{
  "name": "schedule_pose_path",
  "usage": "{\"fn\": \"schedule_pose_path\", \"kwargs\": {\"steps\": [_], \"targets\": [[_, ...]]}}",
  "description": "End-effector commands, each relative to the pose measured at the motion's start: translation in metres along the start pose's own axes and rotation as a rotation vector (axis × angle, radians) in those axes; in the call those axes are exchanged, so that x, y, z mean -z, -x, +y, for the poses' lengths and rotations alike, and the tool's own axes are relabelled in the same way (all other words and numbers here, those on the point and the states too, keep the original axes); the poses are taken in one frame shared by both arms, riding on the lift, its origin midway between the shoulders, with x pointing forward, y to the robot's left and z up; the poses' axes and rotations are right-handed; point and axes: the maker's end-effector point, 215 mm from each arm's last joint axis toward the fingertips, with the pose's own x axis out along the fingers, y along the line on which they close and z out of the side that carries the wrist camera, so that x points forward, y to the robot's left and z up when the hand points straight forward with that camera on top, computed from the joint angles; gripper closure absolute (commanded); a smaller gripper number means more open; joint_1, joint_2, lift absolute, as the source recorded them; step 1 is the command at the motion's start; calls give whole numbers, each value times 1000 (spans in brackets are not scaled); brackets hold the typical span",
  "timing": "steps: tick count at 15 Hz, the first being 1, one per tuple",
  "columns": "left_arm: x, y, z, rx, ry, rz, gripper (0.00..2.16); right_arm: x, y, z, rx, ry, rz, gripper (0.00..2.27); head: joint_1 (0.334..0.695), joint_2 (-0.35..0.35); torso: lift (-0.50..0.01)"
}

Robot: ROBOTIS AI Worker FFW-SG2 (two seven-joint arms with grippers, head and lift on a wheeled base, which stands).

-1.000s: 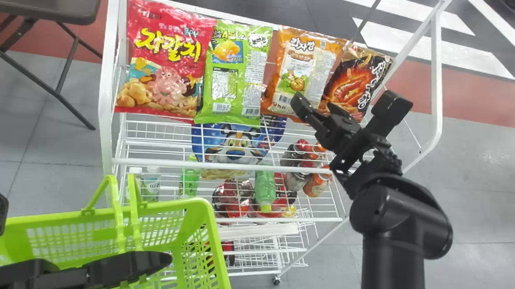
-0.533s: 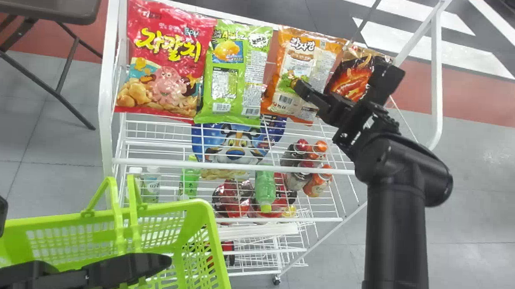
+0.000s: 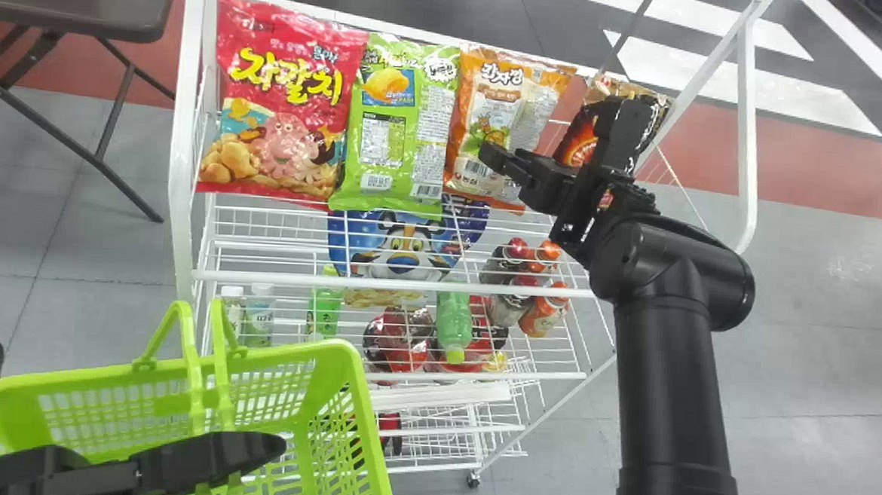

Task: Hold basket handle with left hand then pick Gamjakkang with right hand and place into basket

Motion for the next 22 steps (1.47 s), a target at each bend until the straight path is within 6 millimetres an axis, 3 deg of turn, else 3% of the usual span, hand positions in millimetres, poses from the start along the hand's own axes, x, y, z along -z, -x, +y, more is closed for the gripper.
{"fn": "schedule_pose_path", "kwargs": {"steps": [1,5,8,15,18,22], "targets": [[-1,0,1,-1,1,-2,2145,5,4,-8,24,-4,1,2253,695,-350,-17],[-2,3,0,-1,-1,-4,2145,-6,14,-16,60,13,-36,2253,695,-350,-17],[-3,3,0,-1,-3,-8,2145,-4,25,-20,72,21,-47,2253,695,-350,-17],[-2,2,0,1,1,-3,2145,-12,88,15,62,102,-77,2253,695,-350,-17],[-1,3,0,3,4,-5,2145,4,114,28,46,89,-3,2256,695,-350,-17],[-2,3,-1,7,4,-7,2145,56,180,66,-23,20,227,2256,695,-350,-17]]}}
